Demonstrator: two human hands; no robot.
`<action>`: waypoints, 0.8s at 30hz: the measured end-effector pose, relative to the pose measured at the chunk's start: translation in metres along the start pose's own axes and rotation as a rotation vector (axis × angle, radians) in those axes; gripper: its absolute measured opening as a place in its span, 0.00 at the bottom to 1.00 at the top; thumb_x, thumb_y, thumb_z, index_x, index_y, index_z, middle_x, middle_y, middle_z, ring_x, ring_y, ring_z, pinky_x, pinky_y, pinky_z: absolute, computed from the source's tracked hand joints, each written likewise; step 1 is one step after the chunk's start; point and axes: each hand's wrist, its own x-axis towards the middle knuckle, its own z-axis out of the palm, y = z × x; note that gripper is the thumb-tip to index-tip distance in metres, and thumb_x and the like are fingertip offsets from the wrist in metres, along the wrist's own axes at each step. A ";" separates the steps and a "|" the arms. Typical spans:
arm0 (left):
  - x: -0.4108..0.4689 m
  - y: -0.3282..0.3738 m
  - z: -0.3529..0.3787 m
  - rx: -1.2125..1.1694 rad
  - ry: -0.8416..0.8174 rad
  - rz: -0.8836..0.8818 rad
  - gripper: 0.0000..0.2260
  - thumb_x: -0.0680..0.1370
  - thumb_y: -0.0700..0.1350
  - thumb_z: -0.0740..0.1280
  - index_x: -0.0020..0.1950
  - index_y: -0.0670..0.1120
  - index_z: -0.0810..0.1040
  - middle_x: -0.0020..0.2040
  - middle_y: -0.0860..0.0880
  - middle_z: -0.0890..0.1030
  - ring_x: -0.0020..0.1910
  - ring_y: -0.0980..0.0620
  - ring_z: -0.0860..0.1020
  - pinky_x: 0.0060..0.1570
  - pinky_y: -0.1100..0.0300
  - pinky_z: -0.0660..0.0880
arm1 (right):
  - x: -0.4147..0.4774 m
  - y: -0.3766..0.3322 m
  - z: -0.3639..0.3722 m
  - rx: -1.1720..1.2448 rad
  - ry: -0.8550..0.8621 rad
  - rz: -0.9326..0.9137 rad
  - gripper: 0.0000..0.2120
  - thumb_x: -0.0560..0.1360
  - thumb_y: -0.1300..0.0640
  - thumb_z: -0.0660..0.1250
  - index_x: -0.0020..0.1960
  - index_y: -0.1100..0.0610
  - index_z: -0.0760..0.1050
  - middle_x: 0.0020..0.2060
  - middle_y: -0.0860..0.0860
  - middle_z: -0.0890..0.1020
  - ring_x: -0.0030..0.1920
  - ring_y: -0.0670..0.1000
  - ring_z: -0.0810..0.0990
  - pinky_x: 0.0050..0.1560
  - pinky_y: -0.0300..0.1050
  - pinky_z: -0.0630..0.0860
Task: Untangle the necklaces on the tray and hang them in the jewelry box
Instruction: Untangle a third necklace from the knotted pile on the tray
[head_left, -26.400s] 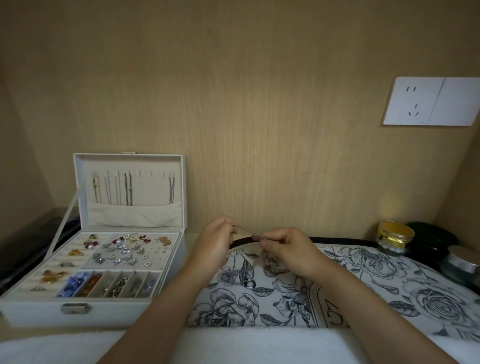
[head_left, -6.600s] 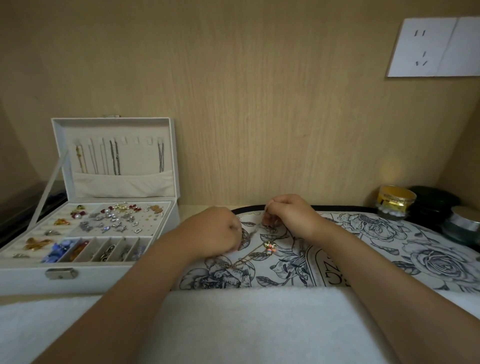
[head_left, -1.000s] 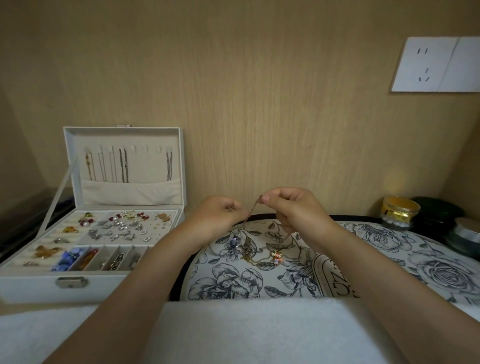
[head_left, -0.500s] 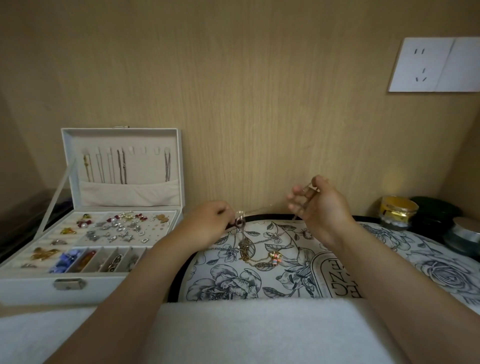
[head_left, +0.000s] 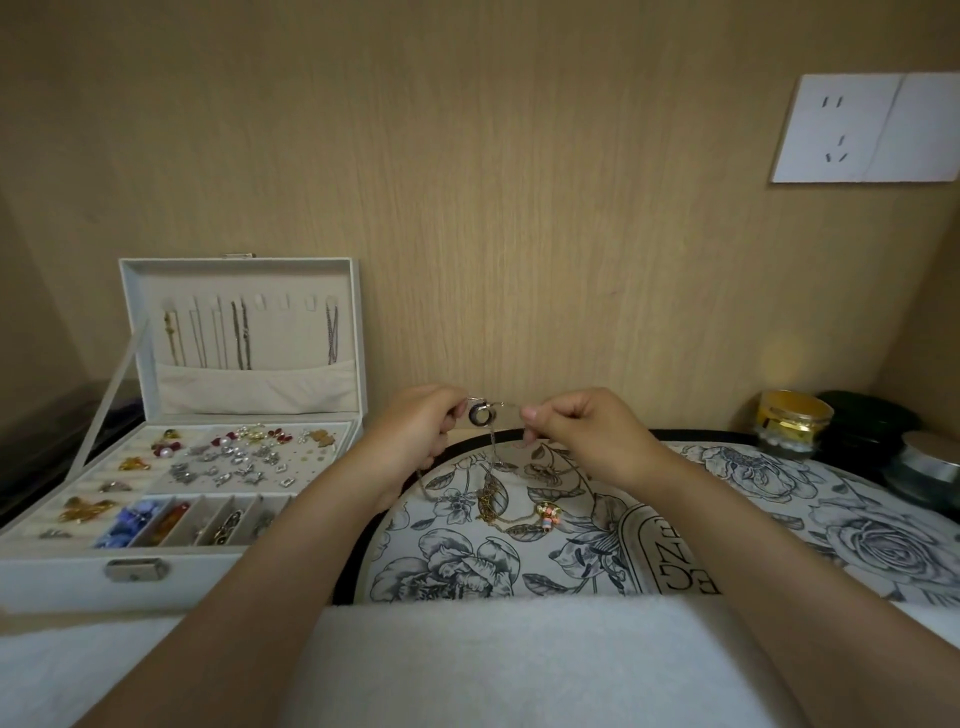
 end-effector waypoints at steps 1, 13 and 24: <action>-0.001 0.001 -0.002 0.108 0.028 0.047 0.11 0.78 0.46 0.62 0.35 0.48 0.72 0.27 0.55 0.65 0.27 0.54 0.61 0.30 0.58 0.56 | 0.001 -0.001 -0.001 0.041 0.068 -0.015 0.15 0.79 0.48 0.68 0.37 0.53 0.84 0.32 0.41 0.83 0.37 0.35 0.80 0.49 0.41 0.71; -0.003 0.001 -0.028 0.810 0.145 0.314 0.10 0.79 0.59 0.63 0.42 0.58 0.77 0.37 0.61 0.77 0.40 0.60 0.74 0.41 0.59 0.70 | 0.001 0.007 -0.012 -0.531 0.246 -0.098 0.18 0.80 0.40 0.61 0.38 0.48 0.78 0.29 0.40 0.81 0.29 0.39 0.76 0.34 0.40 0.68; -0.003 -0.003 -0.035 1.130 0.034 0.289 0.12 0.78 0.61 0.64 0.52 0.58 0.83 0.39 0.58 0.79 0.41 0.56 0.78 0.38 0.60 0.71 | 0.001 0.010 -0.013 -0.423 0.153 0.020 0.18 0.75 0.37 0.67 0.36 0.50 0.78 0.26 0.42 0.76 0.32 0.43 0.75 0.37 0.42 0.70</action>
